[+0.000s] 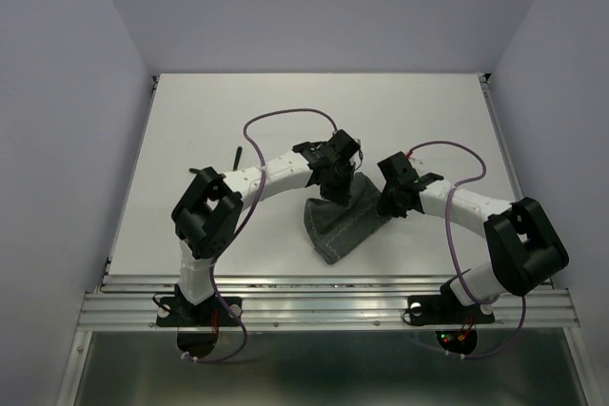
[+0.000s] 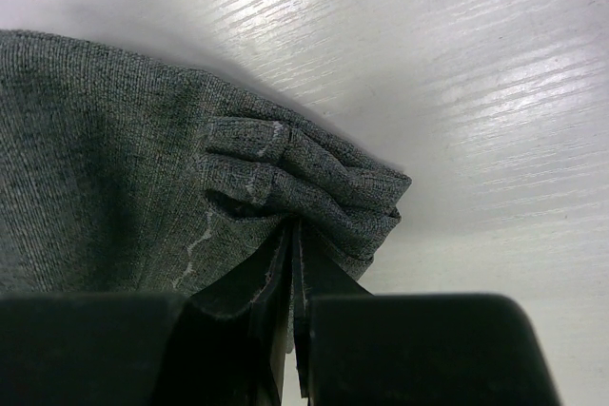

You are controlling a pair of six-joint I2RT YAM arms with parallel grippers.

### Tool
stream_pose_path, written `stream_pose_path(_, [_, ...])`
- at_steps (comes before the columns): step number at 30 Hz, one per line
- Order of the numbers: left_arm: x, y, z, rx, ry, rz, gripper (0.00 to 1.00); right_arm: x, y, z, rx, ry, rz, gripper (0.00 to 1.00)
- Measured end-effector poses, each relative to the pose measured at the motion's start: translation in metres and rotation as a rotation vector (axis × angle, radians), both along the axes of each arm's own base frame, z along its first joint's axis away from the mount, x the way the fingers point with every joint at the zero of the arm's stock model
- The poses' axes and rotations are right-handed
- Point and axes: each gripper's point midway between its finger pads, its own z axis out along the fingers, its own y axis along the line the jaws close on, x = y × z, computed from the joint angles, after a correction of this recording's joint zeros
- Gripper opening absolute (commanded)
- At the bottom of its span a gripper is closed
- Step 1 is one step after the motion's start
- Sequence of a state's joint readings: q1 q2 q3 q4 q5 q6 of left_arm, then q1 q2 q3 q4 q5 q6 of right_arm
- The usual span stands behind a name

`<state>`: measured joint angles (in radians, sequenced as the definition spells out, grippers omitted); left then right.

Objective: Fold the napkin into a case and place the utensils inside
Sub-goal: Fold the 2/3-rectangle-folded napkin at the center of the board.

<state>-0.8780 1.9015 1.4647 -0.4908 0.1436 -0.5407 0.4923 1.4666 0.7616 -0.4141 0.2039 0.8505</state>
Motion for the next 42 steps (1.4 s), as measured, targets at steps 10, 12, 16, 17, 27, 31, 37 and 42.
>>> stream_pose_path(10, [-0.012,-0.01,0.01,-0.049,0.02,0.062,0.0,0.003,0.003,0.0,0.034,-0.027,-0.023,0.09])
stream_pose_path(12, [-0.014,-0.012,0.01,-0.057,0.024,0.07,0.0,0.003,0.004,0.0,0.039,-0.029,-0.027,0.09])
stream_pose_path(16, [-0.021,-0.017,0.004,-0.068,0.04,0.082,0.0,0.004,0.005,0.0,0.055,-0.04,-0.036,0.09])
stream_pose_path(17, [-0.023,-0.017,0.002,-0.068,0.044,0.085,0.0,0.004,0.006,0.0,0.061,-0.043,-0.037,0.09])
stream_pose_path(27, [-0.042,-0.034,-0.019,-0.069,0.081,0.083,0.0,0.005,0.01,0.0,0.097,-0.057,-0.051,0.09])
stream_pose_path(31, [-0.045,-0.036,-0.035,-0.048,0.101,0.089,0.0,0.005,0.012,0.0,0.108,-0.062,-0.051,0.09])
stream_pose_path(37, [-0.046,-0.037,-0.044,-0.045,0.114,0.103,0.0,0.004,0.013,0.0,0.124,-0.066,-0.06,0.1])
stream_pose_path(42, [-0.047,-0.038,-0.047,-0.05,0.114,0.104,0.0,0.001,0.012,0.001,0.135,-0.069,-0.064,0.13])
